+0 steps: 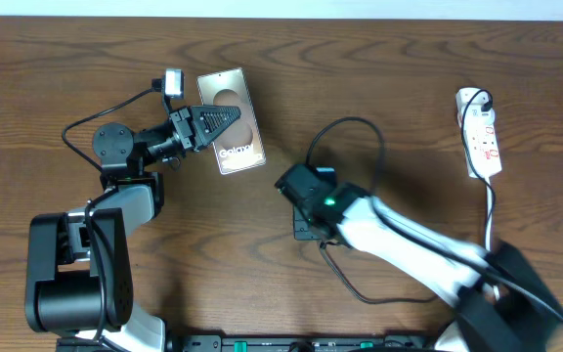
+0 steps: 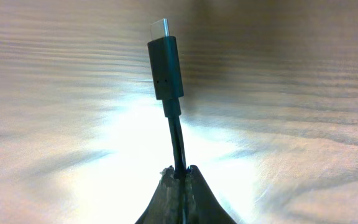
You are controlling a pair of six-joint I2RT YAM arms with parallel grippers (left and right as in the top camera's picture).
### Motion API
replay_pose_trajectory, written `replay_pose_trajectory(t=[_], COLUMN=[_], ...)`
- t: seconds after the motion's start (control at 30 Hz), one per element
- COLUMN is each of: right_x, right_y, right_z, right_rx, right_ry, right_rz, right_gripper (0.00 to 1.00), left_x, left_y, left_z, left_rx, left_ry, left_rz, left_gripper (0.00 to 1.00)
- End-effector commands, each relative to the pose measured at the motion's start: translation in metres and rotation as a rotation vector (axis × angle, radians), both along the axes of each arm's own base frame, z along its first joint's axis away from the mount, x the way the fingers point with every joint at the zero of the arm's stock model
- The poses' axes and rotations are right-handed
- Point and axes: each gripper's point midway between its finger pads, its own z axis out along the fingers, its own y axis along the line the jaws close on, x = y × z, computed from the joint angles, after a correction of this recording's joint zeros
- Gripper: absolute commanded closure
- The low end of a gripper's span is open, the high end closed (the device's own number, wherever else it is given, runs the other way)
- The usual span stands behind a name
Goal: Plug charger to phone and switch on socket
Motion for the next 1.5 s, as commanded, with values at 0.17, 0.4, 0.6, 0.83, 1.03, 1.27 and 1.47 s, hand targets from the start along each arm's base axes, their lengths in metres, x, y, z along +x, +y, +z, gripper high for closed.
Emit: replay_pose_trajectory(t=[0.17, 0.4, 0.6, 0.83, 1.03, 1.27, 1.47], right_x=[-0.051, -0.070, -0.077, -0.067, -0.051, -0.047, -0.045], right_y=[0.019, 0.021, 0.024, 0.029, 0.022, 0.026, 0.036], right_z=[0.072, 0.058, 0.068, 0.087, 0.091, 0.100, 0.098], right_rx=[0.317, 0.552, 0.663, 0.711, 0.732, 0.784, 0.814], right_ry=[-0.143, -0.225, -0.326, -0.407, -0.417, -0.427, -0.406], right_rz=[0.153, 0.180, 0.268, 0.284, 0.199, 0.203, 0.216], right_gripper=[0.99, 0.99, 0.99, 0.99, 0.99, 0.99, 0.99], left_x=[0.004, -0.002, -0.008, -0.012, -0.012, -0.011, -0.011], left_y=[-0.008, -0.037, -0.052, -0.059, -0.059, -0.060, -0.072], left_z=[0.013, 0.016, 0.017, 0.017, 0.017, 0.018, 0.020], left_rx=[-0.032, -0.042, -0.039, -0.035, -0.036, -0.040, -0.055], left_ry=[-0.008, -0.024, -0.044, -0.055, -0.055, -0.054, -0.060], left_rz=[0.025, -0.013, -0.042, -0.059, -0.059, -0.053, -0.042], left_gripper=[0.92, 0.93, 0.93, 0.93, 0.93, 0.92, 0.93])
